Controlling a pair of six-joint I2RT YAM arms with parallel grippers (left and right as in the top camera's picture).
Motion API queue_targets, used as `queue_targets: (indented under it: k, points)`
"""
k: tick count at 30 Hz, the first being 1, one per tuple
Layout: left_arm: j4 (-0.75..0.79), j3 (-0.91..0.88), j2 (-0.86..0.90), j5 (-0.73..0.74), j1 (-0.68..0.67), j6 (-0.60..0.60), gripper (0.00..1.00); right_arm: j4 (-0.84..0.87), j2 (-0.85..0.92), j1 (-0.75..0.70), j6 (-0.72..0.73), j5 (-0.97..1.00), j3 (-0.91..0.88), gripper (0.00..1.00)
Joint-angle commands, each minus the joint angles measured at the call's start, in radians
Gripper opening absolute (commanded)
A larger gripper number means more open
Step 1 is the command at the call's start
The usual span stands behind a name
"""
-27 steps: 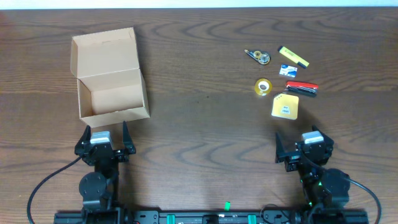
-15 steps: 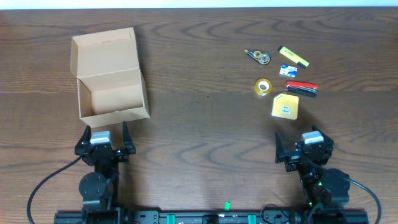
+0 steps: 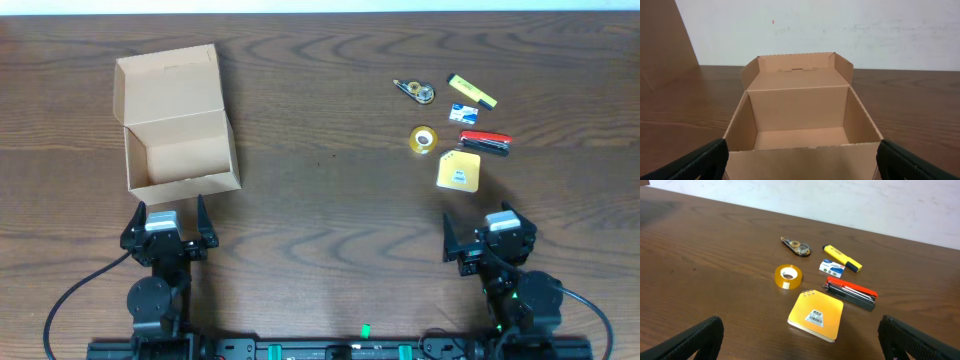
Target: Pack container
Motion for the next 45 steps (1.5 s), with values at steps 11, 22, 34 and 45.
queue_targets:
  k: [11,22,34,45]
  points:
    - [-0.055,-0.014,-0.004,-0.018,0.006,-0.004,0.95,-0.002,-0.006,-0.008,-0.011,-0.004,-0.003,0.99]
    - [-0.055,-0.014,-0.004,-0.018,0.006,-0.004,0.95,-0.002,-0.006,-0.008,-0.011,-0.004,-0.003,0.99]
    - [-0.045,-0.014,-0.004,0.057,0.006,-0.080,0.95,-0.002,-0.006,-0.008,-0.011,-0.004,-0.003,0.99]
    - [-0.034,-0.011,-0.004,0.238,0.006,-0.355,0.95,-0.002,-0.006,-0.008,-0.011,-0.004,-0.003,0.99]
